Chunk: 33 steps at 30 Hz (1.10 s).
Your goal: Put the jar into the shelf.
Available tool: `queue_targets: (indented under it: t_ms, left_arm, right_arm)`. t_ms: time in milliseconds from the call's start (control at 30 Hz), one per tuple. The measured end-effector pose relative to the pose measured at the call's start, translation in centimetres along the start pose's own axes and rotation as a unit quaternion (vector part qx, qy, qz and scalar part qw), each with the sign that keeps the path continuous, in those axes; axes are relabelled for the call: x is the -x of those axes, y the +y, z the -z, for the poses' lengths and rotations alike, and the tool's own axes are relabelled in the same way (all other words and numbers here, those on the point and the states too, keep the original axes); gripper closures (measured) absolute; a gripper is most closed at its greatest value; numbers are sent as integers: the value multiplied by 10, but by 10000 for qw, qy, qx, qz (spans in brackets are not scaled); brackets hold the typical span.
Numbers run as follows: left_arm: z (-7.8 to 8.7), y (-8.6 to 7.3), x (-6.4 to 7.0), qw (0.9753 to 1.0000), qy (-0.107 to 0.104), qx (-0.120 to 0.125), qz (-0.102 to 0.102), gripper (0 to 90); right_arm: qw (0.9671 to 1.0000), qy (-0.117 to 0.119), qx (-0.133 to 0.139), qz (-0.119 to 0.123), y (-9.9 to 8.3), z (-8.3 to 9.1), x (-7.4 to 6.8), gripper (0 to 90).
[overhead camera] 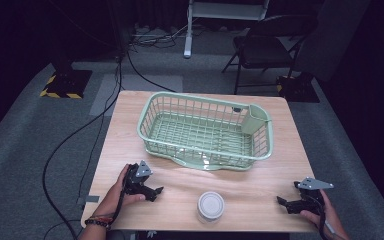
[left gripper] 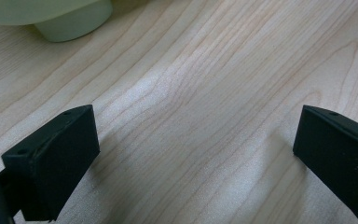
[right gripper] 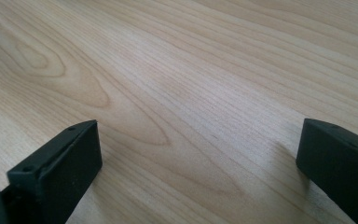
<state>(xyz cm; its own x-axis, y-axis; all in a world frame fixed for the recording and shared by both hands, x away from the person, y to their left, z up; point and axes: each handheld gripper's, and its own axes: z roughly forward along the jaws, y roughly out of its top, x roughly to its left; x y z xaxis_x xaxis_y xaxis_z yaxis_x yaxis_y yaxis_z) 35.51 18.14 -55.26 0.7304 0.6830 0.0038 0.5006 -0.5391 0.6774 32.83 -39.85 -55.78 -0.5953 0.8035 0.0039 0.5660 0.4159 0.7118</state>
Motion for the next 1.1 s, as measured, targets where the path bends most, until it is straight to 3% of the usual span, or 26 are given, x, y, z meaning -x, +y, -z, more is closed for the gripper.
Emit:
queue_targets:
  t_ms: [333, 633, 800, 867, 900, 1100]
  left_arm:
    - [0, 0, 0, 10000, 7, 2, 5, 0]
    - [0, 0, 0, 10000, 9, -1, 9, 0]
    - [0, 0, 0, 10000, 7, -2, 9, 0]
    - [0, 0, 0, 10000, 8, -3, 13, 0]
    - [0, 0, 0, 10000, 9, -2, 7, 0]
    - [0, 0, 0, 10000, 6, 1, 6, 0]
  right_arm:
    - [10000, -27, 22, -20, -1, 0, 0, 1]
    - [9999, -41, -142, -23, 2, 1, -1, 3]
    - [9995, -78, -278, 122, 6, 4, -2, 39]
    - [9993, 50, -321, 164, 8, 4, -3, 26]
    - [9992, -17, -330, 205, 8, 4, -4, 31]
    - [9984, 114, -399, 389, 15, 7, -12, 31]
